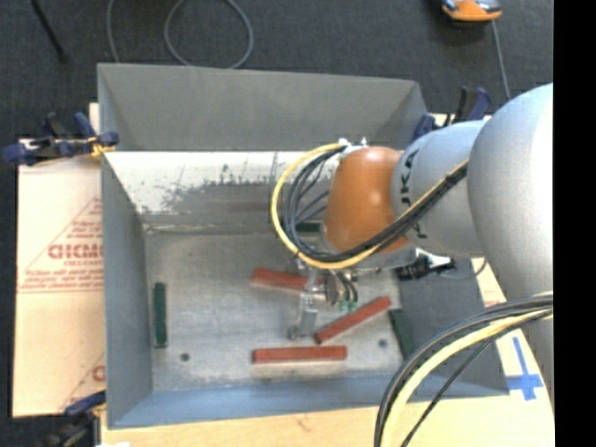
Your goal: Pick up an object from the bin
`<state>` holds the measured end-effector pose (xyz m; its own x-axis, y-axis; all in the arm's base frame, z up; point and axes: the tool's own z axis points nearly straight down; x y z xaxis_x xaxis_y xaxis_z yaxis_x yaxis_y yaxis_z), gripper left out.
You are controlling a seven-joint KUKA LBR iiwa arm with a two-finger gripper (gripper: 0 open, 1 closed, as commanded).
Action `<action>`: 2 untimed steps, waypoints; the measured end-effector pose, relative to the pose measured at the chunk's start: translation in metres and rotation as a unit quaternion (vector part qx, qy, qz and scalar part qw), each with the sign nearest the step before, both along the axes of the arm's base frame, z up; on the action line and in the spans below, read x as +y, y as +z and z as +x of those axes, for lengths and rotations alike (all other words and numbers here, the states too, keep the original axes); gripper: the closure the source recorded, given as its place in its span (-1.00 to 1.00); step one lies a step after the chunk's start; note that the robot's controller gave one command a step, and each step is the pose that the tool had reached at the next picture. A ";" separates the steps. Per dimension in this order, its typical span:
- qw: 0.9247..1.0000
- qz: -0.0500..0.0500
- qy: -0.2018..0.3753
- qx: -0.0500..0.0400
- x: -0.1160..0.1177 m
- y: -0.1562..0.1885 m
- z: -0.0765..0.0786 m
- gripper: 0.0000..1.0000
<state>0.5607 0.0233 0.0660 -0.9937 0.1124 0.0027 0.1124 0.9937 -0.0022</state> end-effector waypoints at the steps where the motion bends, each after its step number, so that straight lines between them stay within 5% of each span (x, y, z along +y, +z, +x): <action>1: 1.000 0.001 0.001 -0.004 0.001 0.005 0.002 1.00; 2: 1.000 0.002 -0.009 -0.009 0.030 0.148 0.052 1.00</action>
Offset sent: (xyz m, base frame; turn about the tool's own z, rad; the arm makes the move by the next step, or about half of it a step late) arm 0.0000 0.0000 0.0000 0.0000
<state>0.6130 0.0537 0.2143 -0.9913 0.1311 -0.0144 0.1311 0.9914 0.0040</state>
